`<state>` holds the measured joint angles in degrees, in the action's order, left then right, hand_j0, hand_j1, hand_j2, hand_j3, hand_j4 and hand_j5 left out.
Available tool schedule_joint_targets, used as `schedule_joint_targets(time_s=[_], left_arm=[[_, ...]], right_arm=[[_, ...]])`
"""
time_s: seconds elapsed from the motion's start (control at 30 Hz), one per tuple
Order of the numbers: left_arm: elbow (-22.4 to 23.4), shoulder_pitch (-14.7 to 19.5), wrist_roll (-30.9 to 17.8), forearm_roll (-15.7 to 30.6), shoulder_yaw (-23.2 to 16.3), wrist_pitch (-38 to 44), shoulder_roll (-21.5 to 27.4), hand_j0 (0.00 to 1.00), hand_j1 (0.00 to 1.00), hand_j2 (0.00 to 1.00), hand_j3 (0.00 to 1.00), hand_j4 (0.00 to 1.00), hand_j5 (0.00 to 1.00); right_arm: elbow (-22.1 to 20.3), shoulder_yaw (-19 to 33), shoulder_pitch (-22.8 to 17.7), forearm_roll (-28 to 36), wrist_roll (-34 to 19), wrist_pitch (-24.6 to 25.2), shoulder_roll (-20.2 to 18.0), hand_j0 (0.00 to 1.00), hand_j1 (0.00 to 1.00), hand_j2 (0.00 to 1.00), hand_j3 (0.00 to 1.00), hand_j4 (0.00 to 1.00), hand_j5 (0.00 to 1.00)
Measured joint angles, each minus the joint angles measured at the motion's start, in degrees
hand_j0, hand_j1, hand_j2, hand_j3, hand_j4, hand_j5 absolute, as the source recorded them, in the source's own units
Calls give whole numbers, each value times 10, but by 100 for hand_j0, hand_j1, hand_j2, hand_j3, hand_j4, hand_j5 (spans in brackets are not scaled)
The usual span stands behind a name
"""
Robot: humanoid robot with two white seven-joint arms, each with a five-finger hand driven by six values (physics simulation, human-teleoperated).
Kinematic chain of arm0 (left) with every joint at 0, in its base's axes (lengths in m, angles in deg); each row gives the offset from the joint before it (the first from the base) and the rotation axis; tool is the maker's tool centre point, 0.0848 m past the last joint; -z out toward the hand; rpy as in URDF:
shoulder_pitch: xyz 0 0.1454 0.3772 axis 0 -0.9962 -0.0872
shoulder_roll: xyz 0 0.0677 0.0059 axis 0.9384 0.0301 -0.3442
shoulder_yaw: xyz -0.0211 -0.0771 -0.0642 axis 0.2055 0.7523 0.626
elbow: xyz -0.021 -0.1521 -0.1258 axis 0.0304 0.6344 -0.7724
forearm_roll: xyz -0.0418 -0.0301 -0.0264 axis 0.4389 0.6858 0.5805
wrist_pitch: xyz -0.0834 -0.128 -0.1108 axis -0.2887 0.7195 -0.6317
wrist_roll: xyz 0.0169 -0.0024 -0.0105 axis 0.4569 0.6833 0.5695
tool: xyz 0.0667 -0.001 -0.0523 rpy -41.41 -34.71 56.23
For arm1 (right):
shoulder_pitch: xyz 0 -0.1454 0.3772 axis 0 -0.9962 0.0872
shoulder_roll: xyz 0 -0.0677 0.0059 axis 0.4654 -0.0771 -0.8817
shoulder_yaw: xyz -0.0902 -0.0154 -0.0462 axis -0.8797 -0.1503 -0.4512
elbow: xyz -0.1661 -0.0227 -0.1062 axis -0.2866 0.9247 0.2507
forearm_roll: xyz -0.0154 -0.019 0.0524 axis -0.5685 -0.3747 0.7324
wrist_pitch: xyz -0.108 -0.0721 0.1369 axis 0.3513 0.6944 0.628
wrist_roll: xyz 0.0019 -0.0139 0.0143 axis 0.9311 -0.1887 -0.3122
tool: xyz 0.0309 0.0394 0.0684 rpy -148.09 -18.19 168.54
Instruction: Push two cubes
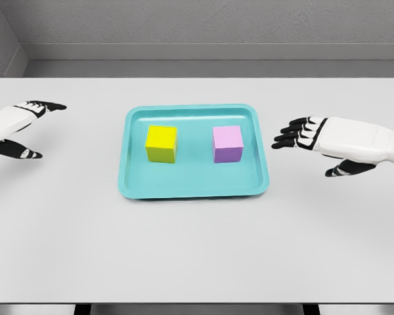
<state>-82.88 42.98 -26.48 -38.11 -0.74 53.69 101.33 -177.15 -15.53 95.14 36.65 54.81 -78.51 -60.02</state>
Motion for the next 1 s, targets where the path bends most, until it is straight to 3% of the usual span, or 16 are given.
schedule_joint_targets(time_s=[0.2, 0.27, 0.33, 0.37, 0.43, 0.5, 0.6, 0.8, 1.0], left_arm=[[-15, 4, 0, 2, 1, 0, 2, 100, 100, 100, 100, 100, 100], [-17, 3, -1, 1, 2, 0, 3, 100, 100, 100, 100, 100, 100], [-18, 3, -1, 1, 2, 0, 4, 100, 100, 100, 100, 100, 100], [-19, 2, -1, 0, 2, 0, 5, 91, 91, 91, 91, 91, 91], [-22, 4, -17, 0, 2, 0, 9, 62, 62, 62, 62, 62, 62], [-24, 6, -38, 0, 2, 0, 10, 54, 54, 54, 54, 54, 54], [-23, 9, -56, -1, 1, 0, 11, 44, 44, 44, 44, 44, 44], [-26, 14, -69, 0, 0, 0, 4, 44, 44, 44, 44, 44, 44], [-37, 20, -71, 0, -1, 0, -5, 46, 46, 46, 46, 46, 46]], right_arm=[[7, -2, 24, 0, 5, -1, 1, 100, 100, 100, 100, 100, 100], [29, -1, 72, 4, -23, 1, 6, 100, 100, 100, 100, 100, 100], [78, 0, 146, 2, -91, 0, 46, 100, 100, 100, 100, 100, 100], [106, 0, 155, 3, -112, 1, 68, 100, 100, 100, 100, 100, 100], [145, -2, 171, -21, -138, 0, 104, 100, 100, 100, 100, 100, 100], [187, -14, 208, -57, -151, 0, 138, 100, 100, 100, 100, 100, 100], [234, -49, 211, -101, -160, 0, 168, 100, 100, 100, 100, 100, 100], [271, -99, 211, -174, -165, -1, 180, 99, 99, 99, 99, 99, 99], [277, -93, 221, -181, -165, 0, 180, 100, 100, 100, 100, 100, 100]])
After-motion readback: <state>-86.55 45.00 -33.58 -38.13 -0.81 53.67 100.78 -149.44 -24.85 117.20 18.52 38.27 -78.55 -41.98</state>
